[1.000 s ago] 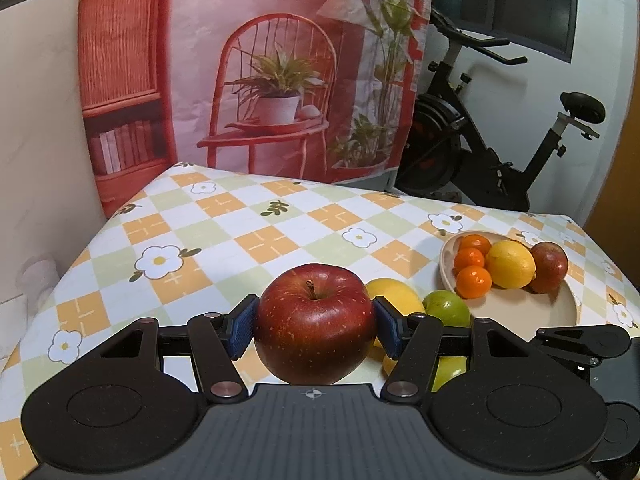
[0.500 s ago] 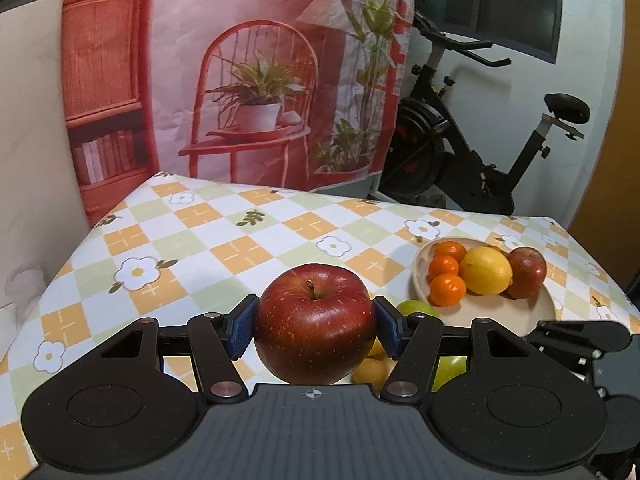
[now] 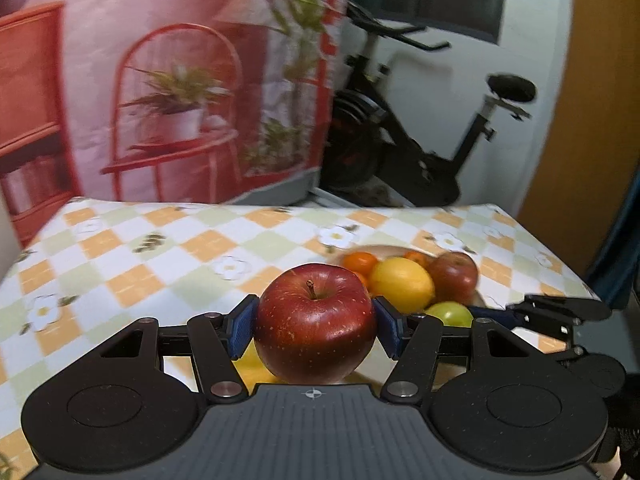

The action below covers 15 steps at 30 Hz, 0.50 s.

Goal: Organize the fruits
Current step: 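Lift the red apple in the left tool toward the plate while the right tool carries the green apple, then lower the red apple onto the plate and open the left tool while the right tool lowers the green apple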

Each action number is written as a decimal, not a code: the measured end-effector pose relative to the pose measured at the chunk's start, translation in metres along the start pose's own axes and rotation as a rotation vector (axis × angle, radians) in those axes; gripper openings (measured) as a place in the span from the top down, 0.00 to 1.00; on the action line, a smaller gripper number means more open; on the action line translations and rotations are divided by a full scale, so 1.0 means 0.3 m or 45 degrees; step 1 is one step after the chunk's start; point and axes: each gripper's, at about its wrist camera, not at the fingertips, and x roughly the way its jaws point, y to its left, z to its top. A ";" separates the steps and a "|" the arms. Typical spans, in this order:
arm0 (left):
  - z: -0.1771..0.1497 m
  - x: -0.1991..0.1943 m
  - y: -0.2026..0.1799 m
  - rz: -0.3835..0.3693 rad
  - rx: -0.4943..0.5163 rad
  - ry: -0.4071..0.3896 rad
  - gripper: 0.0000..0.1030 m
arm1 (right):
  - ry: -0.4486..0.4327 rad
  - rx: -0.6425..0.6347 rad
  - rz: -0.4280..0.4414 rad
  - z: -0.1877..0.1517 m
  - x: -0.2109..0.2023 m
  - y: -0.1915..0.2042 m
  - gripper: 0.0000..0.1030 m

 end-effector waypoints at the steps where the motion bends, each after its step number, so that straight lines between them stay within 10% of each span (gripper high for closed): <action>1: -0.002 0.023 -0.018 -0.014 0.015 0.015 0.38 | 0.001 0.012 -0.018 -0.006 -0.002 -0.020 0.58; 15: -0.043 0.215 -0.102 -0.113 0.091 0.185 0.38 | 0.002 0.048 -0.117 -0.060 -0.008 -0.146 0.58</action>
